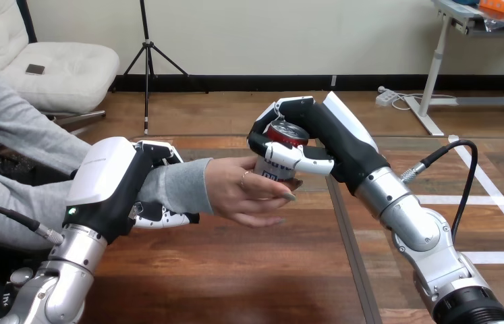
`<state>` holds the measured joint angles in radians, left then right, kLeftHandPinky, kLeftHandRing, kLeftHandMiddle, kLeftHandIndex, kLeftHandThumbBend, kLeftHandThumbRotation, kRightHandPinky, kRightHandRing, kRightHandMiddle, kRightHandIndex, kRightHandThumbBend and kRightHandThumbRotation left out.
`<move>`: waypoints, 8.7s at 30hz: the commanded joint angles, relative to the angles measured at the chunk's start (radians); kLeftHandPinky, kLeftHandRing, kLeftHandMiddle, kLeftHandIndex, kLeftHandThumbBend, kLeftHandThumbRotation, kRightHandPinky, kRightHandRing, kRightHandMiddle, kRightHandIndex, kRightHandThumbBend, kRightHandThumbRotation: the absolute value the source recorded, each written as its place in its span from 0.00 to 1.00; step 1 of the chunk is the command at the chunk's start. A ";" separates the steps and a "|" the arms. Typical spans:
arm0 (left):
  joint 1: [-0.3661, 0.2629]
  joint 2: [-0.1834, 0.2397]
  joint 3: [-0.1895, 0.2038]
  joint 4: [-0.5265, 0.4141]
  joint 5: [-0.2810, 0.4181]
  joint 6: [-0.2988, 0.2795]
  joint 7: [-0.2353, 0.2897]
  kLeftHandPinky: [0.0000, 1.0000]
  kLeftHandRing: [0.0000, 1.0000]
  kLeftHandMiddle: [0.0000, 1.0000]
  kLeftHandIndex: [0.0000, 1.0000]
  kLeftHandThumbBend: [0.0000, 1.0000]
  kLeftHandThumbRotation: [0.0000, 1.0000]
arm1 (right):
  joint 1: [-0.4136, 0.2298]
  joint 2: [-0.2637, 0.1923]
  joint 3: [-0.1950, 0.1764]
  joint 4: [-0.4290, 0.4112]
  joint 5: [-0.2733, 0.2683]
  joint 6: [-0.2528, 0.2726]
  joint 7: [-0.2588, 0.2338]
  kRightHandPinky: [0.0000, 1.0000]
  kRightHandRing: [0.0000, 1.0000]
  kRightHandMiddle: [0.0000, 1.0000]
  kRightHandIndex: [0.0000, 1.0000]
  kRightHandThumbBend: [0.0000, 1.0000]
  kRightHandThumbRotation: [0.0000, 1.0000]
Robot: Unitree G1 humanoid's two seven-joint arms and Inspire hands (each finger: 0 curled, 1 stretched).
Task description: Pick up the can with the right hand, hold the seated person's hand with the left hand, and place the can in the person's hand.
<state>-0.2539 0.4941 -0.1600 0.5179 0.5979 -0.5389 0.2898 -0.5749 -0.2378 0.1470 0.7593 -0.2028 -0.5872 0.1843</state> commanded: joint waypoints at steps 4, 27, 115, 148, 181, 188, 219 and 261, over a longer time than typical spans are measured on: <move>-0.073 -0.015 0.022 -0.051 -0.022 -0.010 0.025 0.21 0.25 0.33 0.41 0.76 0.00 | -0.033 0.015 -0.008 -0.042 0.021 -0.015 0.011 0.38 0.42 0.47 0.50 0.62 0.67; -0.068 -0.015 0.021 -0.062 -0.018 0.008 0.020 0.22 0.25 0.33 0.42 0.76 0.00 | -0.036 0.006 -0.001 -0.035 0.006 -0.039 0.006 0.38 0.43 0.47 0.51 0.74 0.87; -0.047 -0.013 0.018 -0.083 -0.021 0.013 0.008 0.24 0.28 0.35 0.42 0.76 0.00 | 0.012 0.053 -0.168 -0.119 0.371 -0.009 0.245 0.70 0.81 0.87 0.93 1.00 1.00; -0.023 -0.030 0.040 -0.114 -0.142 0.048 -0.107 0.30 0.36 0.42 0.46 0.82 0.00 | 0.107 0.049 -0.223 -0.269 0.449 0.009 0.266 0.68 0.79 0.83 0.91 1.00 0.98; 0.027 0.022 0.030 -0.272 -0.037 0.194 -0.195 0.66 0.79 0.82 0.81 1.00 0.62 | 0.115 0.046 -0.247 -0.231 0.469 -0.023 0.300 0.67 0.76 0.80 0.89 1.00 1.00; 0.032 0.027 0.030 -0.289 -0.031 0.211 -0.209 0.73 0.80 0.82 0.81 1.00 0.64 | 0.105 0.057 -0.259 -0.199 0.486 -0.057 0.320 0.66 0.74 0.79 0.88 1.00 1.00; 0.079 0.020 0.066 -0.341 -0.119 0.184 -0.247 0.73 0.80 0.83 0.82 1.00 0.87 | 0.124 0.053 -0.263 -0.216 0.499 -0.063 0.329 0.61 0.72 0.78 0.87 1.00 1.00; 0.301 -0.191 0.190 -0.483 -0.481 -0.085 -0.240 0.65 0.84 0.86 0.83 0.99 1.00 | 0.343 0.063 -0.255 -0.381 0.511 0.008 0.324 0.62 0.76 0.80 0.90 1.00 1.00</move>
<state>0.0378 0.3251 0.0072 0.0925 0.1539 -0.5899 0.0541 -0.2190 -0.1936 -0.0981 0.4342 0.2814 -0.5711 0.5058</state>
